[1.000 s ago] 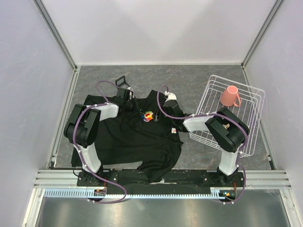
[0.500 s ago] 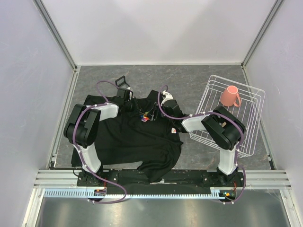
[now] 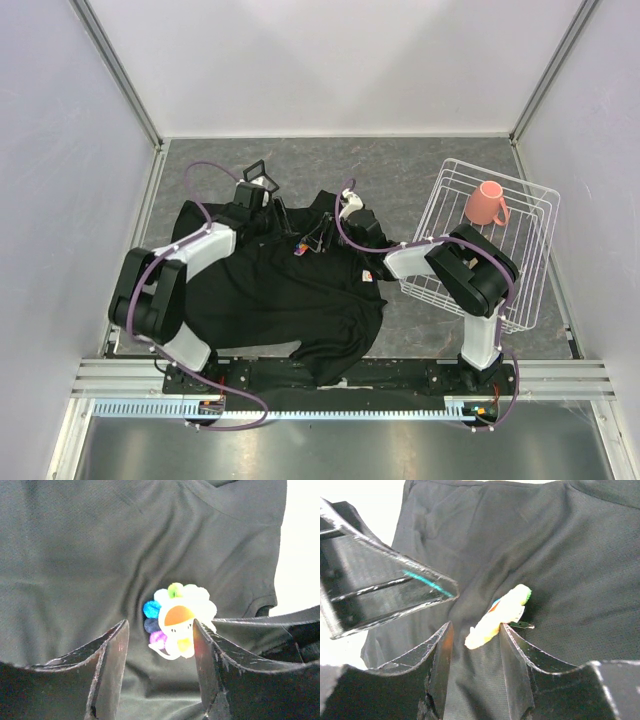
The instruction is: Remove the brooch from the garment
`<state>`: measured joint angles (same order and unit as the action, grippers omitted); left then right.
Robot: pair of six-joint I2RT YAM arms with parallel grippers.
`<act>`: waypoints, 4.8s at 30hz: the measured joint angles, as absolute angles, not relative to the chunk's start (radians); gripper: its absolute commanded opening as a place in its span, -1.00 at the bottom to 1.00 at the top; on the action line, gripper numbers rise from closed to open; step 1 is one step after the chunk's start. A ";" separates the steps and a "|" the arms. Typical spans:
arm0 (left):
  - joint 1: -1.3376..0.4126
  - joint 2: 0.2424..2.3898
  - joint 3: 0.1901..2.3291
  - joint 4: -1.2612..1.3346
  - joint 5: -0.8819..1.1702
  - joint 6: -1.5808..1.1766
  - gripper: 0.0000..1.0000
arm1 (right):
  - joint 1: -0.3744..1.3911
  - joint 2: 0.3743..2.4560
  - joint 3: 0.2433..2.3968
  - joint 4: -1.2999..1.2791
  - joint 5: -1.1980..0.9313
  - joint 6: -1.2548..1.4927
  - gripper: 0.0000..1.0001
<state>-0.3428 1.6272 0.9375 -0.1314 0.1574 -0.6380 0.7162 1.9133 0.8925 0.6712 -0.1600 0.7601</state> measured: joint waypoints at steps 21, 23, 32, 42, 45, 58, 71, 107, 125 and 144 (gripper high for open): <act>-0.546 1.422 0.715 -0.119 0.030 -0.555 0.38 | 0.716 1.947 0.892 0.711 -0.194 0.783 -0.03; -0.566 1.447 0.733 -0.120 -0.001 -0.541 0.37 | 0.716 1.947 0.892 0.712 -0.197 0.786 -0.04; -0.578 1.584 0.873 -0.176 -0.133 -0.494 0.20 | 0.702 1.948 0.892 0.737 -0.185 0.805 -0.03; -0.578 1.652 0.952 -0.207 -0.212 -0.477 -0.36 | 0.697 1.948 0.892 0.742 -0.190 0.817 -0.01; -0.578 1.656 0.972 -0.206 -0.229 -0.473 -0.52 | 0.698 1.948 0.892 0.740 -0.196 0.817 0.04; -0.578 1.660 1.025 -0.211 -0.234 -0.439 -0.83 | 0.691 1.904 0.890 0.620 -0.130 0.700 0.40; -0.578 1.702 1.071 -0.228 -0.230 -0.424 -0.83 | 0.690 1.875 0.918 0.469 -0.087 0.474 0.15; -0.574 1.771 1.138 -0.191 -0.179 -0.430 -0.38 | 0.643 2.030 1.071 0.469 -0.085 0.424 -0.38; -0.480 1.726 1.006 -0.074 0.033 -0.562 -0.52 | 0.605 2.033 1.011 0.582 -0.194 0.504 0.32; -0.480 1.725 0.923 -0.135 0.075 -0.633 -0.58 | 0.564 1.995 0.967 0.591 -0.163 0.531 0.12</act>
